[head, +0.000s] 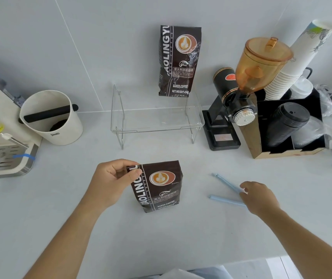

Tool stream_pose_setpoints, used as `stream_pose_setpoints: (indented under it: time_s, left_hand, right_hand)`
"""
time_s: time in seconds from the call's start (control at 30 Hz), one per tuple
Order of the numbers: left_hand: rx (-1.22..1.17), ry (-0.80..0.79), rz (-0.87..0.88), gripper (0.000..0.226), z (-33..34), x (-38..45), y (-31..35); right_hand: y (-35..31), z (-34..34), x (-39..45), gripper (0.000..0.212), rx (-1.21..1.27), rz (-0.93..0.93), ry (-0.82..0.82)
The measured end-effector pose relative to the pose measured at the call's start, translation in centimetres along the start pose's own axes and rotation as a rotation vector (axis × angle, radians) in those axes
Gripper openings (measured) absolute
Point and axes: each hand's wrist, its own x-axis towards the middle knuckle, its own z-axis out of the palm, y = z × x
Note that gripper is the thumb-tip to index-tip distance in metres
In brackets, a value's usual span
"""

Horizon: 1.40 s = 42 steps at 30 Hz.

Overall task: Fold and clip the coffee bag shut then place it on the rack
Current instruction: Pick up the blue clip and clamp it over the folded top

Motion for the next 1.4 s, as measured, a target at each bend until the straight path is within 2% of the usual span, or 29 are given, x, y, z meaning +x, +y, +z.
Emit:
stream_pose_setpoints:
  time_s: [0.23,0.37,0.47,0.57,0.7,0.87,1.0,1.23,1.4]
  left_hand:
    - [-0.010,0.015,-0.007,0.030,0.2,-0.1,0.0]
    - [-0.019,0.029,-0.016,0.031,0.3,-0.2,0.0]
    - [-0.030,0.028,-0.012,0.023,0.3,-0.2,0.0]
    - [-0.034,0.027,-0.013,0.026,0.3,-0.1,0.1]
    - [-0.015,0.041,-0.014,0.028,0.5,-0.3,0.0]
    - [0.025,0.020,0.019,0.023,0.6,-0.5,0.1]
    - [0.035,-0.007,0.029,0.030,0.2,-0.6,0.1]
    - [0.019,-0.056,0.024,0.023,-0.2,-0.8,0.4]
    - [0.035,-0.058,0.022,0.033,-0.5,-0.8,0.3]
  right_hand:
    - [-0.4,0.4,0.0,0.017,-0.110,0.000,-0.009]
    - [-0.8,0.3,-0.1,0.016,-0.093,-0.030,-0.007]
    - [-1.4,-0.1,-0.1,0.018,-0.072,-0.060,0.004]
    - [-2.2,-1.0,-0.3,0.029,-0.010,-0.108,0.039]
    - [-3.6,-2.9,-0.9,0.016,0.112,-0.194,0.109]
    - [-6.4,-6.2,-2.2,0.018,0.171,-0.306,0.192]
    - [-8.5,-8.6,-3.7,0.013,0.257,-0.417,0.232]
    - [-11.9,-11.6,-6.7,0.017,0.412,-0.584,0.218]
    - [-14.6,-12.6,-7.8,0.020,0.355,-0.630,0.045]
